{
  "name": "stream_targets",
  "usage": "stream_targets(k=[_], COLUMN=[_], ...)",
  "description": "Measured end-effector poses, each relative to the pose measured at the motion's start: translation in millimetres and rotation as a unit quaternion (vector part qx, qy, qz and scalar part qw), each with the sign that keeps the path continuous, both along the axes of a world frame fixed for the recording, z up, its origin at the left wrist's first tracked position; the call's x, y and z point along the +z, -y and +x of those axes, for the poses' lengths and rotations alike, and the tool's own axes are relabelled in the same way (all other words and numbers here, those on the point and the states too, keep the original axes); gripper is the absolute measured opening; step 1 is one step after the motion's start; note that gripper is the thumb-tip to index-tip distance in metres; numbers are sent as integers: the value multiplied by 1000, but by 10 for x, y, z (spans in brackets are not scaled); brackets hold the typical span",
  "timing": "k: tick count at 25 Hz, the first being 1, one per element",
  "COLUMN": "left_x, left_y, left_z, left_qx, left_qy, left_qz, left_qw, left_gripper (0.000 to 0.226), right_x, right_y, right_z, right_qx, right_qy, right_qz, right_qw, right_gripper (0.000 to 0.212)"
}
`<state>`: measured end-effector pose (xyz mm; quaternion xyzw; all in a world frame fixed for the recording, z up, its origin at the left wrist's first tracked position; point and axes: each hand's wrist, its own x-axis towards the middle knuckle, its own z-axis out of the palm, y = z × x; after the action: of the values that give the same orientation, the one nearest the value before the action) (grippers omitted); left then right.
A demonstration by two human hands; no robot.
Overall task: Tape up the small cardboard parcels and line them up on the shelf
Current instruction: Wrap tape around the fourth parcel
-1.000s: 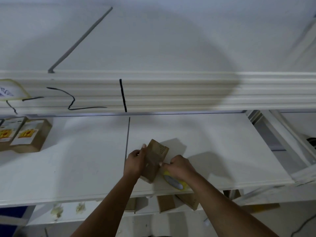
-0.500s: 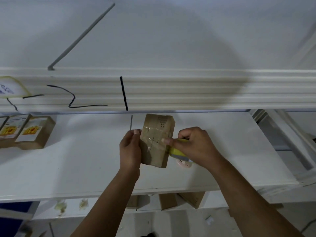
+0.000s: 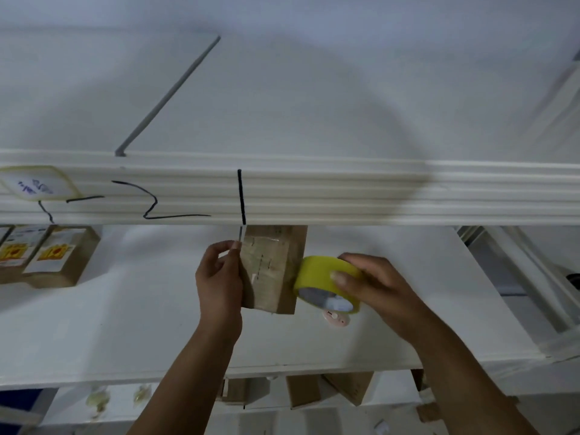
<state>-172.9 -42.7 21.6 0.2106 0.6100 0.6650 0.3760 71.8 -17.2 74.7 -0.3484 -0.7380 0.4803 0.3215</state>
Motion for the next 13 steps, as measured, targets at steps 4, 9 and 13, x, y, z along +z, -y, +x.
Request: stream_targets(k=[4, 9, 13], left_x=[-7, 64, 68], left_y=[88, 160, 185], left_z=[93, 137, 181], left_qx=[-48, -286, -314], left_qy=[-10, -35, -14], left_qz=[-24, -59, -73], left_qw=[998, 956, 947], left_gripper=[45, 66, 88], right_x=[-126, 58, 124], right_y=[159, 139, 189], right_z=[12, 6, -63], right_qx=[-73, -67, -83], right_qy=[-63, 31, 81], right_qz=[-27, 42, 53], right_qw=[995, 996, 992], right_gripper=[66, 34, 36])
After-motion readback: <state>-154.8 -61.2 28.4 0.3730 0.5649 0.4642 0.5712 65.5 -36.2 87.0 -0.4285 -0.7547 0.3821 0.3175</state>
